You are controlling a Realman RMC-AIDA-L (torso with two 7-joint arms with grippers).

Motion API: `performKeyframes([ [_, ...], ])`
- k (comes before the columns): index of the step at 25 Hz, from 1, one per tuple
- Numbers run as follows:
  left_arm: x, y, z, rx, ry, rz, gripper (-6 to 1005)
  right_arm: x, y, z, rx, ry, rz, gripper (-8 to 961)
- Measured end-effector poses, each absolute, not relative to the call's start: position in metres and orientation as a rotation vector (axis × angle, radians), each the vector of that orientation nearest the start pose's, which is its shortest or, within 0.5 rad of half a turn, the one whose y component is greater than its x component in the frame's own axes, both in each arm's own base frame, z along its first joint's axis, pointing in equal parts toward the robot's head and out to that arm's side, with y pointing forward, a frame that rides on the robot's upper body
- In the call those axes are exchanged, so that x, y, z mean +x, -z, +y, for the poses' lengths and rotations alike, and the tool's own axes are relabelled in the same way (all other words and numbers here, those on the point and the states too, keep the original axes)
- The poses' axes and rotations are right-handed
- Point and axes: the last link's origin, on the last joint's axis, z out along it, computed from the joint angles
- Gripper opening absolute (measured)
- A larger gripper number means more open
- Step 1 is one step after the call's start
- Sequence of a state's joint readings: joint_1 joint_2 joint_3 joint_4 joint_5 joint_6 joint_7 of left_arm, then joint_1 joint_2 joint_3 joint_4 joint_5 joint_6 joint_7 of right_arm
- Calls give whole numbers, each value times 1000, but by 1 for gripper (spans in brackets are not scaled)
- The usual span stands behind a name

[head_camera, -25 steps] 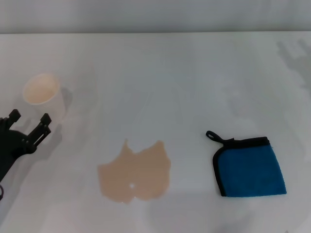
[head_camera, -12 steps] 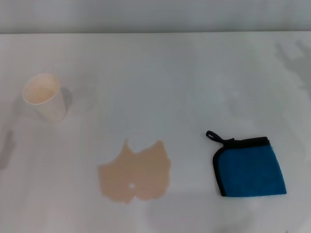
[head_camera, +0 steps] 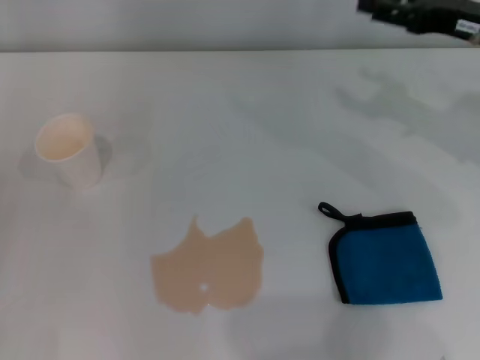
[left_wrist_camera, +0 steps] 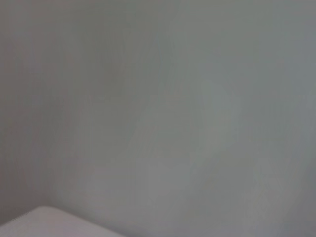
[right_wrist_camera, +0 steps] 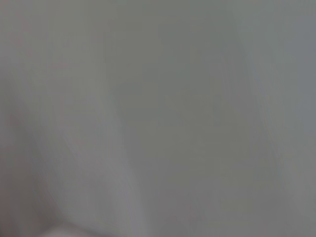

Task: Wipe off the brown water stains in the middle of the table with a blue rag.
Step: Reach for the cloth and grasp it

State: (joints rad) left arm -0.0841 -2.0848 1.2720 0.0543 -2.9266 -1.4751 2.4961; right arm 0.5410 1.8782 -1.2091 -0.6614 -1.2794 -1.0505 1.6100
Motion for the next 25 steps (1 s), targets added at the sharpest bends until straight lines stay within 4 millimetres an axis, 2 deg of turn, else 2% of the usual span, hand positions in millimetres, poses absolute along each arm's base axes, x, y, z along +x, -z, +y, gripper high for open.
performKeyframes([
  [6,-400,-25,191,-1325,944,-838,861,224,-66,412,-2564,-515,855,835],
  [11,-398,-25,192,-1326,956,-822,861,215,-72,405,-2673,-298,875,830],
  [16,-397,-27,194,-1319,963,-814,861,211,-72,397,-2693,-17,906,826],
  [21,-395,-28,198,-1321,972,-805,862,197,-67,382,-2718,217,883,826],
  [25,-394,-29,201,-1321,977,-800,862,184,-60,368,-2675,438,817,827],
])
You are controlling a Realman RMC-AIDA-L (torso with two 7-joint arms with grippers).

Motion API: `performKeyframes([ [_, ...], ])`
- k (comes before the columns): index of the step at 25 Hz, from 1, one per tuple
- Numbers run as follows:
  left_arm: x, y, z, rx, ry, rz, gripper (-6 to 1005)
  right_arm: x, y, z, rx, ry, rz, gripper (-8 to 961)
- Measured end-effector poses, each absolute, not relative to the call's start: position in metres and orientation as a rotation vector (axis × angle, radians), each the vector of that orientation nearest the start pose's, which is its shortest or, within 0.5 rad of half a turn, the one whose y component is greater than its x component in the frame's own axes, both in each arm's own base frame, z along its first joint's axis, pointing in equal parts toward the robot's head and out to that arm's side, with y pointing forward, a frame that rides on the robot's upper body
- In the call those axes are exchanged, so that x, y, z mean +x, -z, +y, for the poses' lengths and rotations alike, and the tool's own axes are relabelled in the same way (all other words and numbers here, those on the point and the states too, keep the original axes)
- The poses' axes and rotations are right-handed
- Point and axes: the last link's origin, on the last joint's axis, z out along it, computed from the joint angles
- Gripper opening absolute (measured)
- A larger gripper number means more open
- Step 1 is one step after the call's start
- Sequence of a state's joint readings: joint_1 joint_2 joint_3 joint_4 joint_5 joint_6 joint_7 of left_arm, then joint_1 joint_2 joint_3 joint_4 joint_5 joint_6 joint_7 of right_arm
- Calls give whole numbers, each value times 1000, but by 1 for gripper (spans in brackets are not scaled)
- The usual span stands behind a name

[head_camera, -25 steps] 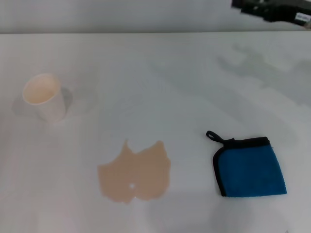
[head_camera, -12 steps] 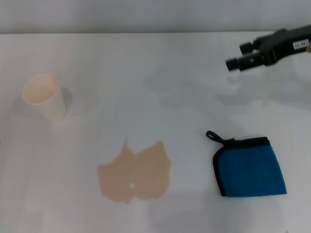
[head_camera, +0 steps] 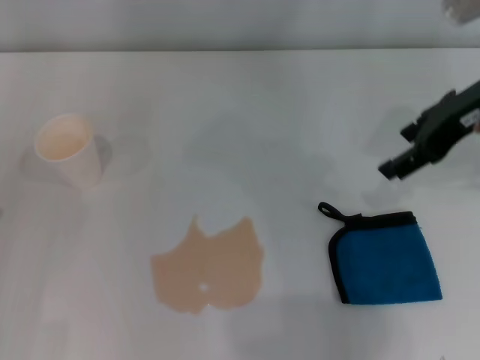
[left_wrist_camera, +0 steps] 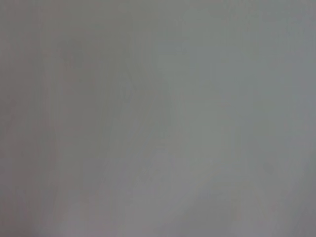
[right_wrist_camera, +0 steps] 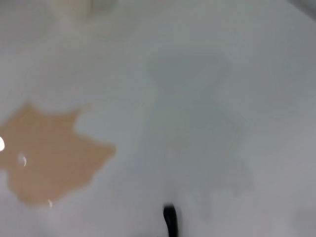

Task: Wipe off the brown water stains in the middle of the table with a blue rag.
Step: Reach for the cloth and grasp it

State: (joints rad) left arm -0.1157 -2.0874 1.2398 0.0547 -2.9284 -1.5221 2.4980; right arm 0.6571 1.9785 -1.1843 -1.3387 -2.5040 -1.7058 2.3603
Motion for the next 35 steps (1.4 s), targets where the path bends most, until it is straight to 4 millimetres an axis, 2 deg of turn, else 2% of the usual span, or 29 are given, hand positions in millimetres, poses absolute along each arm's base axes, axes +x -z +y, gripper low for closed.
performKeyframes([
  [5,-394,-31,204,-1314,982,-793,862,165,-40,351,-2669,685,720,827],
  [10,-393,-31,207,-1317,985,-792,862,159,-13,339,-2705,847,631,827],
  [20,-392,-31,213,-1326,987,-793,863,178,27,324,-2590,1124,610,827],
  [35,-391,-32,214,-1328,988,-791,862,189,57,312,-2602,1103,562,793],
])
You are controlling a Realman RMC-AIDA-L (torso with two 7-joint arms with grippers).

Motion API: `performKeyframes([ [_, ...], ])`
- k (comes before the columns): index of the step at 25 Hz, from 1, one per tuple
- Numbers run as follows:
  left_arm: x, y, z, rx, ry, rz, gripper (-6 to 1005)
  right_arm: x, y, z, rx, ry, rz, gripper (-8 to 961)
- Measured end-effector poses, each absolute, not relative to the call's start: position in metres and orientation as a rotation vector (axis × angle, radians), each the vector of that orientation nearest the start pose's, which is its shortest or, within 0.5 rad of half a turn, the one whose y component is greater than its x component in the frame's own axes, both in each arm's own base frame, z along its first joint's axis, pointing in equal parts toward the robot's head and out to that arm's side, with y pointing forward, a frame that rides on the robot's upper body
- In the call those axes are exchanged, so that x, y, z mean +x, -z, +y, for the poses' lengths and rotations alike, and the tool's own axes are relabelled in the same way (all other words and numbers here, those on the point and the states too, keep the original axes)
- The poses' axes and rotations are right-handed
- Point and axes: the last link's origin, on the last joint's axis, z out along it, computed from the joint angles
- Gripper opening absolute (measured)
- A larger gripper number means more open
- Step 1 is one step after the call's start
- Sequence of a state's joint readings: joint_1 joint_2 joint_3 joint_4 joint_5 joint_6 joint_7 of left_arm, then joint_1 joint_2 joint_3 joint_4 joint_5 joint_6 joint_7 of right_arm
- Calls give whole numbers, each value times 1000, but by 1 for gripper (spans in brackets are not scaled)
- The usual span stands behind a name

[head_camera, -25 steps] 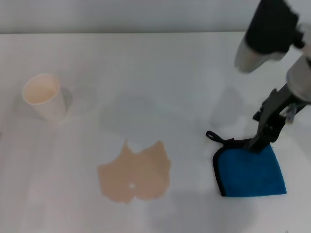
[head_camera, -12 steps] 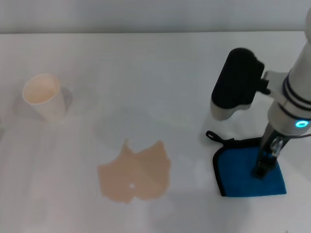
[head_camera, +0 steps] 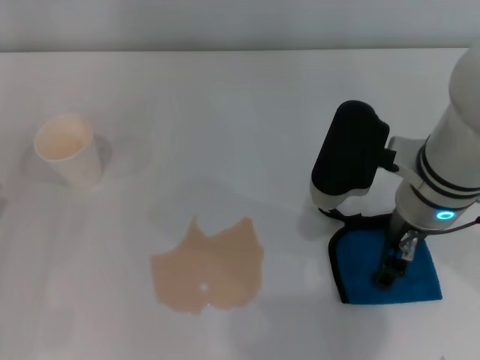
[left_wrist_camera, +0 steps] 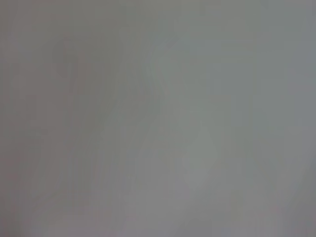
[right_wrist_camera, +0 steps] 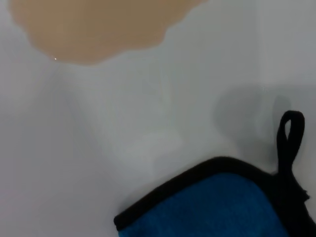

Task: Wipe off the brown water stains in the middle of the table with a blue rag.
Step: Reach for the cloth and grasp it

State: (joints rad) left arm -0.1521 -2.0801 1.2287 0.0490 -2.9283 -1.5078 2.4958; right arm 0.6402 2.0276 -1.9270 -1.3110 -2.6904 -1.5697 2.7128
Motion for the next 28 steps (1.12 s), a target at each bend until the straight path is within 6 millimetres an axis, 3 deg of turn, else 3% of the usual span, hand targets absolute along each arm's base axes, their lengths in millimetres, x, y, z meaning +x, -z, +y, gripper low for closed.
performKeyframes([
  [28,-390,-33,214,-1323,1007,-788,862,200,63,310,-2610,1095,604,648],
])
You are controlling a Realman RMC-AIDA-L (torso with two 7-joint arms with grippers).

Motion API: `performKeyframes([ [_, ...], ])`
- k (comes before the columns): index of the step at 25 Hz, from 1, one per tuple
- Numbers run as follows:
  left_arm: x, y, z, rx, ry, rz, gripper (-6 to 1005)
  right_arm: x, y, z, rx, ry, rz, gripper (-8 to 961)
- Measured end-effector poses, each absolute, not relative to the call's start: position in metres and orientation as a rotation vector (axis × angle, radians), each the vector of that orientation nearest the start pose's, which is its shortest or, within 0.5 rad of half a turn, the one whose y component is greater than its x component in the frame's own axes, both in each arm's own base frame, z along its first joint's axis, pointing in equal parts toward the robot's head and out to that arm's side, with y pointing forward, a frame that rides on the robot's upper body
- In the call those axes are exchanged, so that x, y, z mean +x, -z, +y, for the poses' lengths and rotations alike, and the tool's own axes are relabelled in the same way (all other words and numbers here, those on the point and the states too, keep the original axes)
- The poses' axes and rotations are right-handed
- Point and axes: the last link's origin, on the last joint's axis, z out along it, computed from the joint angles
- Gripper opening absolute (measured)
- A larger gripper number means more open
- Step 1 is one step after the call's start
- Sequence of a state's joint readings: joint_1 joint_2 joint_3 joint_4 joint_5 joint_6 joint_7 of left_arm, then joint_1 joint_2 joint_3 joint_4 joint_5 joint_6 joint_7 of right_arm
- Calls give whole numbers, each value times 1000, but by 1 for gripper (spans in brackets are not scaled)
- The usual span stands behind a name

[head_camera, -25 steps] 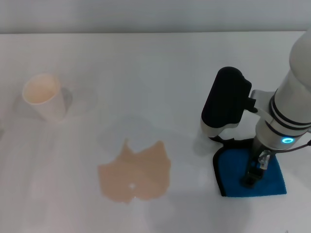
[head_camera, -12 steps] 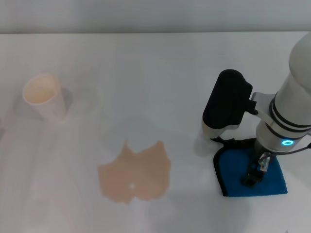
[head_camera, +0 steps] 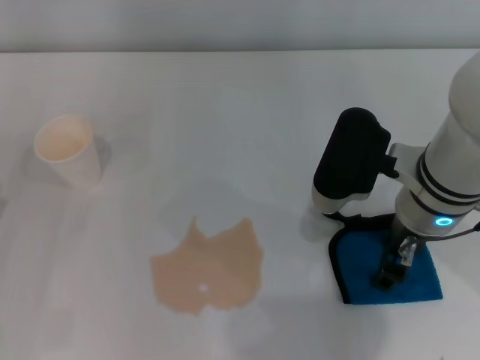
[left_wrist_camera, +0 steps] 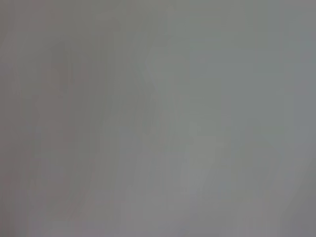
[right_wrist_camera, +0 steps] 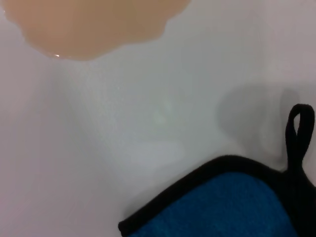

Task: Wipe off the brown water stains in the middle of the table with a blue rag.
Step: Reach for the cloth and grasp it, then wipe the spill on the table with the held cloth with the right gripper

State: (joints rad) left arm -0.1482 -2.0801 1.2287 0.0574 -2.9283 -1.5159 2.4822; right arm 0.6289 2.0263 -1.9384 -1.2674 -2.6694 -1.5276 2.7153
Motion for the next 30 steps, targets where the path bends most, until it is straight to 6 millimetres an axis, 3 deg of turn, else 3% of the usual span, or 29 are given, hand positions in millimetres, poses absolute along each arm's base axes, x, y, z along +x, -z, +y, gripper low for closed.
performKeyframes([
  [10,-389,-34,216,-1326,1012,-783,861,199,65,308,-2629,1090,625,573],
  [15,-389,-33,216,-1326,1013,-783,862,198,66,309,-2630,1078,622,357],
  [20,-389,-34,216,-1326,1012,-782,861,192,66,312,-2651,1025,635,206],
  [30,-389,-34,217,-1327,1012,-781,862,176,81,314,-2720,927,558,158],
])
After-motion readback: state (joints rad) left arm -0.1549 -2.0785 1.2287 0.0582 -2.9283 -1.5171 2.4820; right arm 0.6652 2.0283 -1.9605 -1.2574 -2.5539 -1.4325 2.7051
